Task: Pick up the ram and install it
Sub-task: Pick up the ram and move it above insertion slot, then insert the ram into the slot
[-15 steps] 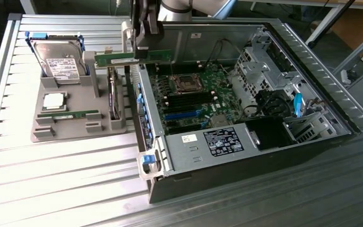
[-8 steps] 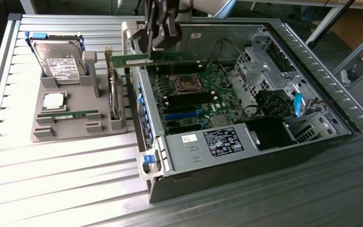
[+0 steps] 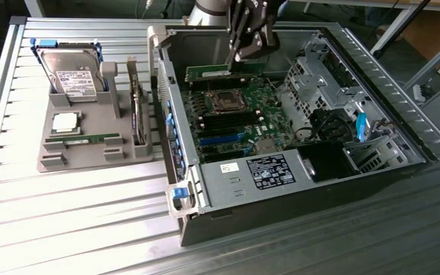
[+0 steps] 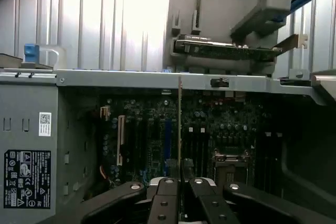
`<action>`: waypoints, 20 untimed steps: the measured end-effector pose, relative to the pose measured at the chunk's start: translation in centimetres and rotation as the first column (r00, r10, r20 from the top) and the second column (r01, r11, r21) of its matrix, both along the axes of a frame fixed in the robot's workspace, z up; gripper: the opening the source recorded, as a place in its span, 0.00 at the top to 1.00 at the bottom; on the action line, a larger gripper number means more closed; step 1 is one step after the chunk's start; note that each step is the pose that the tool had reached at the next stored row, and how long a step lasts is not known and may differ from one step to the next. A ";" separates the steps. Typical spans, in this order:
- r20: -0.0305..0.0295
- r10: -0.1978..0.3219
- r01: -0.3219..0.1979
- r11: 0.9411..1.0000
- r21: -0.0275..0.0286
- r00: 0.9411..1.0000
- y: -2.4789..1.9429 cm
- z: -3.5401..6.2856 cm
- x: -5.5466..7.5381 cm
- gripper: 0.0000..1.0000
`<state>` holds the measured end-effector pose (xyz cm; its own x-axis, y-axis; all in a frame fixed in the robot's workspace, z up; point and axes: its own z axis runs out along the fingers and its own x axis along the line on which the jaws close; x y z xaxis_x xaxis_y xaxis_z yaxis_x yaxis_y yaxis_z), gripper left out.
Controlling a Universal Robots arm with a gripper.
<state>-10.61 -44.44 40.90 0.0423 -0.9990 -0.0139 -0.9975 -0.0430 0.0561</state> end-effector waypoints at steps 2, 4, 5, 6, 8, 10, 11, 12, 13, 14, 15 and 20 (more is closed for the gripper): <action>-0.005 0.003 -0.003 1.000 0.000 1.000 0.03 -0.11 3.0 0.88; -0.006 0.006 -0.006 1.000 0.000 1.000 0.21 -0.18 5.5 0.88; -0.006 0.008 -0.008 1.000 0.000 1.000 0.38 -0.21 6.6 0.88; -0.006 0.009 -0.009 1.000 0.000 1.000 0.59 -0.22 7.2 0.88; -0.006 0.012 -0.012 1.000 0.000 1.000 1.51 -0.25 8.7 0.88; -0.006 0.013 -0.013 1.000 0.000 1.000 2.02 -0.30 10.3 0.88; -0.006 0.013 -0.013 1.000 0.000 1.000 2.43 -0.33 10.8 0.88; -0.006 0.014 -0.014 1.000 0.000 1.000 2.86 -0.33 11.0 0.88; -0.006 0.014 -0.014 1.000 0.000 1.000 3.08 -0.33 11.1 0.88; -0.006 0.014 -0.014 1.000 0.000 1.000 3.07 -0.33 11.1 0.88; -0.006 0.014 -0.014 1.000 0.000 1.000 3.07 -0.33 11.1 0.88; -0.006 -0.040 0.040 0.999 -0.001 0.999 3.08 -1.92 11.0 0.88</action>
